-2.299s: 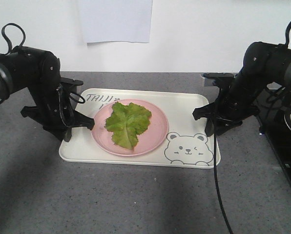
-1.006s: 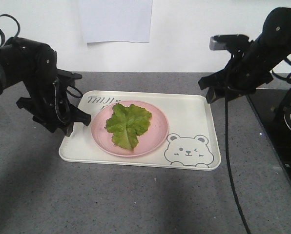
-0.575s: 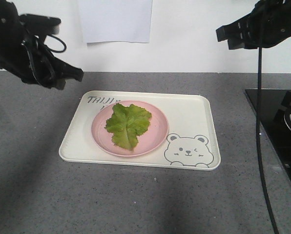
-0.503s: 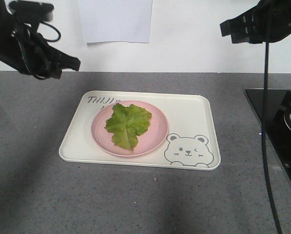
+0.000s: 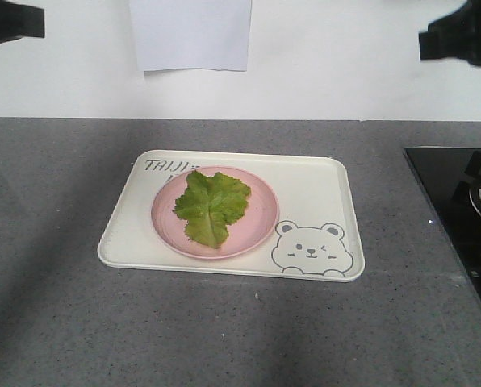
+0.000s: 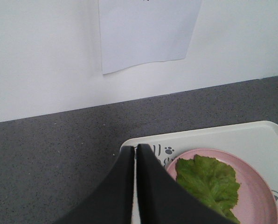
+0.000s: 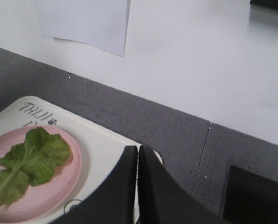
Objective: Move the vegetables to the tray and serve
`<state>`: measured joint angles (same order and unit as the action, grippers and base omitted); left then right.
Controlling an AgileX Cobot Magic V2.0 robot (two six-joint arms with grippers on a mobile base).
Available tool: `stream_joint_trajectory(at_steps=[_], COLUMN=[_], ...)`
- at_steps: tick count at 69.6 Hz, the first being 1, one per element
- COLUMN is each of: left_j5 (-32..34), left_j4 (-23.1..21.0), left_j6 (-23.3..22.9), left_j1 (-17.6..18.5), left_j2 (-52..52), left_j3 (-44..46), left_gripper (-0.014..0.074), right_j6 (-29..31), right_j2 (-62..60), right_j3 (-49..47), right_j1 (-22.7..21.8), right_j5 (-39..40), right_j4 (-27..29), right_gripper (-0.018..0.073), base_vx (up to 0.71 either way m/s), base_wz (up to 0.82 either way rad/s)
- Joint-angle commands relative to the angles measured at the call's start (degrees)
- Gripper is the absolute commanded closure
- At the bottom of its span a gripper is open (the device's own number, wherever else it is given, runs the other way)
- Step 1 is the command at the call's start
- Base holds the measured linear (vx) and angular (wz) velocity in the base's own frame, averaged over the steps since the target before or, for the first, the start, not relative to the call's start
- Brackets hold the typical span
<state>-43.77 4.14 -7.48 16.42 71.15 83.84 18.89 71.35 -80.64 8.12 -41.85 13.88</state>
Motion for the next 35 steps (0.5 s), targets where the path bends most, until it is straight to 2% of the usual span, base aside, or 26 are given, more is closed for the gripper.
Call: stream_joint_trajectory(at_steps=[1, 9, 19, 27, 35], left_j5=[6.74, 11.02, 20.02, 26.44, 30.65], left_j4=[0.17, 0.05, -1.55, -1.83, -1.83], left_j6=[-0.37, -0.47, -0.47, -0.47, -0.47], left_j1=[0.33, 0.33, 0.33, 0.33, 0.33], left_j2=[-5.30, -10.23, -16.71, -20.58, -22.75], left_j3=[-4.67, -14.46, -30.33, -39.93, -45.16], left_gripper=[0.0605, 0.0605, 0.0605, 0.0605, 0.0604], right_j6=[1.12, 2.23, 3.13, 3.13, 3.13], right_j2=[-6.62, -15.79, -25.40, -31.54, -36.00], right_j3=[8.26, 22.32, 36.92, 44.08, 47.87], right_j1=[-0.11, -0.11, -0.11, -0.11, -0.11], right_j5=[8.54, 14.05, 17.43, 19.14, 18.98], right_j4=[0.53, 0.09, -0.09, -0.09, 0.04], right_gripper=[0.0564, 0.0564, 0.0564, 0.0564, 0.0564], base_vx=[0.00, 0.00, 0.00, 0.00, 0.00], base_wz=[0.00, 0.00, 0.00, 0.00, 0.00])
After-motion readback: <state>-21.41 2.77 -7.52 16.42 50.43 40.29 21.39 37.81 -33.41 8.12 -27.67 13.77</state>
